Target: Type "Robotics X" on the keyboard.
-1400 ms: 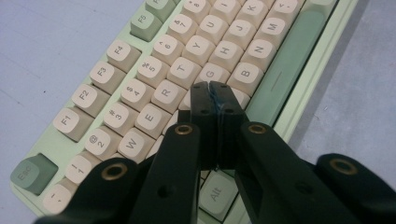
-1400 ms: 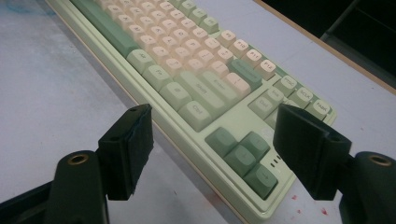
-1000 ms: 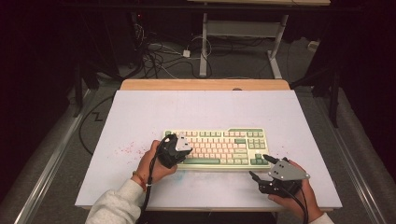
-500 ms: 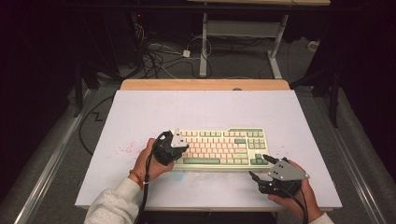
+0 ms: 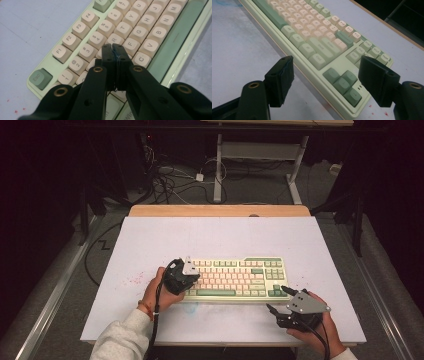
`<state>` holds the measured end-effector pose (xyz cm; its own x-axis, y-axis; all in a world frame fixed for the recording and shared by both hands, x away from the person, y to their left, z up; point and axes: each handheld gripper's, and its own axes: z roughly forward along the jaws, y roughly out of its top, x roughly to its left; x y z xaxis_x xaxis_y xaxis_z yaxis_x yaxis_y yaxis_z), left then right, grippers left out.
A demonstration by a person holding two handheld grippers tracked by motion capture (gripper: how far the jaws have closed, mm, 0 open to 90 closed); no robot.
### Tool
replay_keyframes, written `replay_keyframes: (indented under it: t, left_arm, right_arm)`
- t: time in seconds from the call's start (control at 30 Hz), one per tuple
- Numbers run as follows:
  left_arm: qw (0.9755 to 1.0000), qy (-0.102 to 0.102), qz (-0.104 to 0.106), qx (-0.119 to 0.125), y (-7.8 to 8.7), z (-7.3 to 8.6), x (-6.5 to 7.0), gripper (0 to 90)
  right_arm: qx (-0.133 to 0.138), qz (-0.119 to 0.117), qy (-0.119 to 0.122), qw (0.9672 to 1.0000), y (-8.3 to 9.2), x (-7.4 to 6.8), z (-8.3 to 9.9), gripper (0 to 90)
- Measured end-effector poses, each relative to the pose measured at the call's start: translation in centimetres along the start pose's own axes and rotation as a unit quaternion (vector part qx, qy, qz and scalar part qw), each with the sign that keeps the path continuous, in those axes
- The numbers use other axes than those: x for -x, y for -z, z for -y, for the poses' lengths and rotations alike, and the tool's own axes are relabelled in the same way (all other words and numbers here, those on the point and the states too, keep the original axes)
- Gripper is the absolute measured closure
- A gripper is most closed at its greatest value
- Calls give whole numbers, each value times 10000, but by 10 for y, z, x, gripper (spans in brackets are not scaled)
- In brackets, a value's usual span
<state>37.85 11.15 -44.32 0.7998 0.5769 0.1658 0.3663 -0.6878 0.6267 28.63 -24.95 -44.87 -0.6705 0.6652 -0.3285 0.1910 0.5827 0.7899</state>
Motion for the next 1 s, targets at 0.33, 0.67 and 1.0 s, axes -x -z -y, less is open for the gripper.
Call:
replay_keyframes:
  t: [0.33,0.67,1.0]
  left_arm:
    - [10000,-7,-11,-82,-4,2,0,861]
    - [10000,-9,-1,-94,-4,2,0,859]
    - [9999,-26,-20,-106,-4,2,0,857]
  right_arm:
    - [-12,-5,7,10000,0,0,0,292]
    - [-23,-2,16,10000,0,0,0,294]
    - [-37,-11,29,10000,0,-1,0,295]
